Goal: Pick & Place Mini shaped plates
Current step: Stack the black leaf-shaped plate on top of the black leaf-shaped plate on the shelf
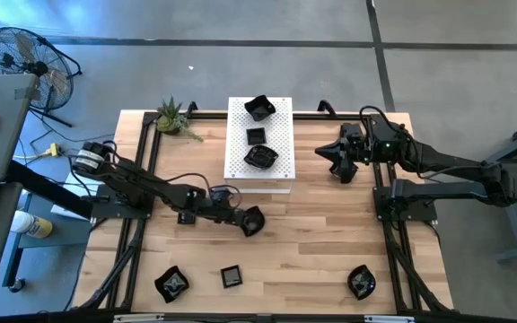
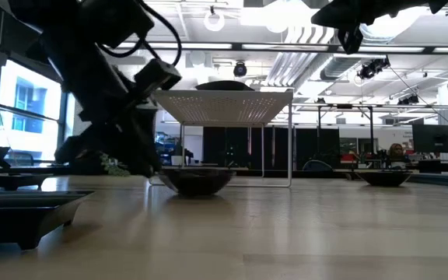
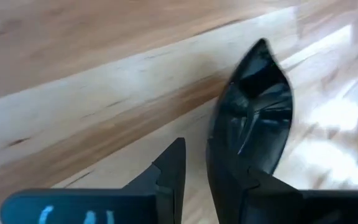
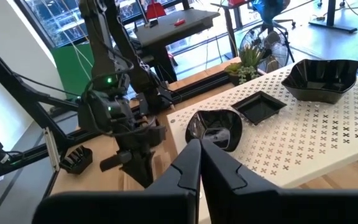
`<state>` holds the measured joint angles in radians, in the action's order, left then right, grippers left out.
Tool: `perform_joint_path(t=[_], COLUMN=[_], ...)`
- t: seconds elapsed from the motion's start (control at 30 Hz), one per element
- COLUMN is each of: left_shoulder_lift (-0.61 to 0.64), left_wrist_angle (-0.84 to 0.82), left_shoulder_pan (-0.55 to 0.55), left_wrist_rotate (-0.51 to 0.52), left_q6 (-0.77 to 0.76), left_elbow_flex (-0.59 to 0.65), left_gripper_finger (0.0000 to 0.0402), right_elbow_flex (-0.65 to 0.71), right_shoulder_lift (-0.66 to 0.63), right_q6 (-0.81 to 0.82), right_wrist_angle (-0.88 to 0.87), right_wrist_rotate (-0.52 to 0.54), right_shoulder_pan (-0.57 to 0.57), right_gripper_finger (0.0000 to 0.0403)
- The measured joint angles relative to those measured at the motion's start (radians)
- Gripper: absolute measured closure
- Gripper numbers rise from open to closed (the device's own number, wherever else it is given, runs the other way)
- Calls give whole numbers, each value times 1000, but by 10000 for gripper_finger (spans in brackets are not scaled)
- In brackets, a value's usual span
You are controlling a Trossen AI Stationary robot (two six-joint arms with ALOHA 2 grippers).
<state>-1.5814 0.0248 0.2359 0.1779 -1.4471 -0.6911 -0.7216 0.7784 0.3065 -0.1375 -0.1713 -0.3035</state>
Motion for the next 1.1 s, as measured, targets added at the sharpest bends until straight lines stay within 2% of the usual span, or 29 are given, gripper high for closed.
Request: perform_joint_path(t=[0.27, 0.53, 0.63, 0.8, 1.1], left_shoulder_lift=[-19, -16, -16, -16, -21], left_wrist_angle=[37, 63, 98, 64, 99], left_shoulder_pan=[0, 0, 0, 0, 0], left_wrist_rotate=[-9, -38, -39, -38, -30], left_q6=[-1, 1, 7, 6, 25], left_elbow_flex=[2, 2, 2, 2, 2], left_gripper_finger=[337, 261, 245, 244, 284], right_elbow_flex=[0, 0, 0, 0, 0], right_shoulder_lift=[0, 0, 0, 0, 0], right_q6=[-17, -19, -20, -20, -20], right_wrist_angle=[-1, 0, 0, 0, 0], right_wrist_rotate=[0, -4, -4, -4, -4], right_shoulder_pan=[0, 0, 0, 0, 0], right_gripper_finger=[400, 399, 401, 397, 400])
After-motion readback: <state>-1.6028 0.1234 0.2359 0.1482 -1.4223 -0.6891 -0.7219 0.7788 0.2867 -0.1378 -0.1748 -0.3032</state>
